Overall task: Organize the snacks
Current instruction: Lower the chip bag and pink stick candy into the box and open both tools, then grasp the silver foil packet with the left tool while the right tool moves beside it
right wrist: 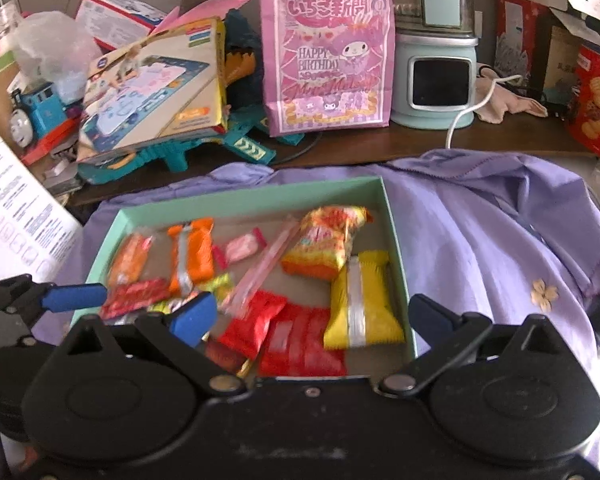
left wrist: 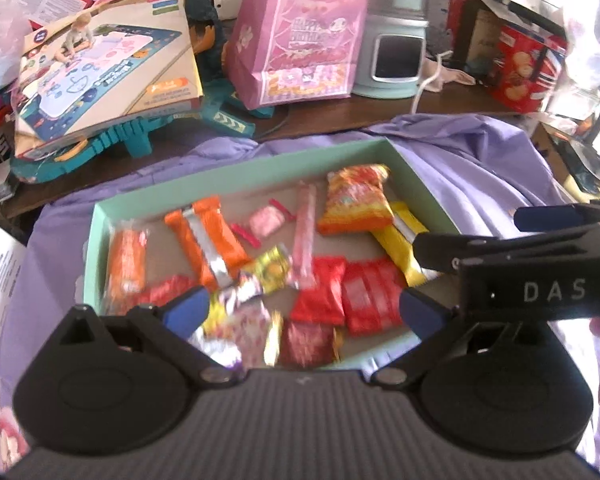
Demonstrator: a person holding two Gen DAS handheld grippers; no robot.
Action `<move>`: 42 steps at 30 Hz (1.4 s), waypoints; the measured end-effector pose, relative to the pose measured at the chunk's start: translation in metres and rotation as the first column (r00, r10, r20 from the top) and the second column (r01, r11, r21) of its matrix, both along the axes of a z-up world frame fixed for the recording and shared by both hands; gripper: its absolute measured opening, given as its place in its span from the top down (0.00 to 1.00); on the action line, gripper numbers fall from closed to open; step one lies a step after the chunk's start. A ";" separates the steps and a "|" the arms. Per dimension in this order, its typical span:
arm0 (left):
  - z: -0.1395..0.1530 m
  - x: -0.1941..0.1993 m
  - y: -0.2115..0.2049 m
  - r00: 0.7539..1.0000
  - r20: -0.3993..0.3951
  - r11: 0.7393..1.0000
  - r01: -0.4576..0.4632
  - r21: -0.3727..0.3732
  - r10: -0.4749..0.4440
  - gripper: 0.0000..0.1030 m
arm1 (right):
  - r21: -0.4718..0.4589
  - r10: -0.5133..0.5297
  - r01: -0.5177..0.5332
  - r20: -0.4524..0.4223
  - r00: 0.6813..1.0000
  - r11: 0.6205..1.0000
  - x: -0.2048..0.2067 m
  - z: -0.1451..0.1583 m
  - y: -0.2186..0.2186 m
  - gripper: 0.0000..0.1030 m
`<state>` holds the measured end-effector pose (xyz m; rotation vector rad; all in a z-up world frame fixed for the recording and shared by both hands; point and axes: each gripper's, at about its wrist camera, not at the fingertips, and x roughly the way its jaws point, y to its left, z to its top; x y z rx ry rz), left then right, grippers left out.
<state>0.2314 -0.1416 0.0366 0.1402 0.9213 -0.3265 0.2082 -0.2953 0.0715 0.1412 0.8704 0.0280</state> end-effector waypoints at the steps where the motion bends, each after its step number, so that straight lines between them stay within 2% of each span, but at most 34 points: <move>1: 0.000 -0.010 0.002 1.000 -0.003 1.000 0.002 0.000 -0.002 0.00 | 0.003 0.001 -0.001 -0.001 1.000 1.000 -0.010 0.000 0.001 0.00; 6: -0.006 -0.059 0.012 0.999 -0.029 1.000 0.017 -0.007 -0.017 0.00 | 0.026 0.002 -0.002 -0.022 1.000 1.000 -0.059 -0.006 0.009 0.00; 14: -0.038 -0.135 0.019 0.992 -0.101 0.997 0.076 0.004 -0.075 0.00 | 0.056 0.016 -0.011 -0.098 0.995 0.998 -0.134 -0.034 0.026 0.00; 24: -0.058 -0.188 0.024 0.986 -0.129 0.995 0.104 0.007 -0.103 0.00 | 0.106 0.009 0.007 -0.147 0.989 0.994 -0.200 -0.061 0.037 0.00; 32: -0.075 -0.212 0.033 0.975 -0.182 0.992 0.120 -0.026 -0.123 0.00 | 0.144 0.031 -0.007 -0.169 0.985 0.989 -0.217 -0.073 0.038 0.00; 38: -0.087 -0.223 0.032 0.966 -0.219 0.990 0.140 -0.018 -0.141 0.00 | 0.161 0.042 -0.011 -0.195 0.980 0.987 -0.226 -0.084 0.034 0.14; 42: -0.090 -0.224 0.029 0.960 -0.236 0.988 0.150 -0.026 -0.152 0.00 | 0.171 0.040 -0.004 -0.209 0.977 0.985 -0.229 -0.090 0.032 0.17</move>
